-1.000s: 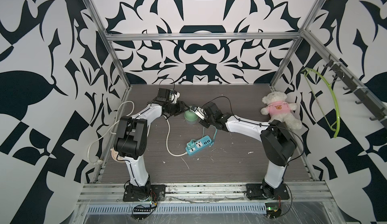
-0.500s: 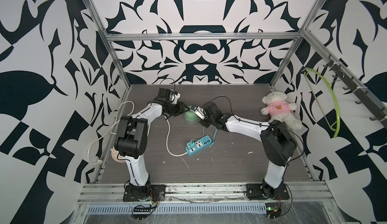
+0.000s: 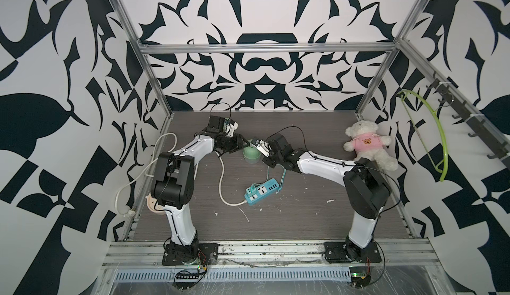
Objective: Charge the cordless meat grinders
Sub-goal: Insert the charging cable into the cordless meat grinder.
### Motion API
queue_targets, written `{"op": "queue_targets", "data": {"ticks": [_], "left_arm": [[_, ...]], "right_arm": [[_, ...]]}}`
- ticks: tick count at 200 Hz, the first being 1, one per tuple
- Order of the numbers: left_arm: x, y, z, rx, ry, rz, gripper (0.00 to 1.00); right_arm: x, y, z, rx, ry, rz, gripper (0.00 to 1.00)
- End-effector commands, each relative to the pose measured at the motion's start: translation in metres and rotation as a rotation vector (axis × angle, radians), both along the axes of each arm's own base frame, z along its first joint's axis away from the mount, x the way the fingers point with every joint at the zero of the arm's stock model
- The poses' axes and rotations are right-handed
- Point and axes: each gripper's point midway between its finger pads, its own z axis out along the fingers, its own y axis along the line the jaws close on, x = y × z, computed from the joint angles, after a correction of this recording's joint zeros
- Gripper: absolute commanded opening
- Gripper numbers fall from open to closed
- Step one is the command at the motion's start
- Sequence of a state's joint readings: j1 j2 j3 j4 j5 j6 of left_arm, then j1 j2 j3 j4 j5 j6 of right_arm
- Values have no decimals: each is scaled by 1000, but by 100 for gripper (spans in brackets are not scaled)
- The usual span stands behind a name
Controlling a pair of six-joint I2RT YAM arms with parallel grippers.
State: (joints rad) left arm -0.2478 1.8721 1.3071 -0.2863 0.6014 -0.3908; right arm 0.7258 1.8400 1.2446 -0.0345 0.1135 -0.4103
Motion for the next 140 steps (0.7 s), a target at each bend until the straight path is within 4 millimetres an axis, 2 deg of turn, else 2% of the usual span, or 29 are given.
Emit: {"op": "queue_targets", "data": {"ticks": [1, 41, 140], "left_arm": [[-3, 2, -9, 32, 28, -20, 49], [-4, 2, -10, 37, 27, -27, 48], [-11, -13, -11, 34, 48, -102, 46]], "right_arm": [[14, 11, 37, 56, -79, 6, 0], [13, 16, 35, 30, -75, 42, 0], [18, 32, 37, -24, -126, 160, 0]]}}
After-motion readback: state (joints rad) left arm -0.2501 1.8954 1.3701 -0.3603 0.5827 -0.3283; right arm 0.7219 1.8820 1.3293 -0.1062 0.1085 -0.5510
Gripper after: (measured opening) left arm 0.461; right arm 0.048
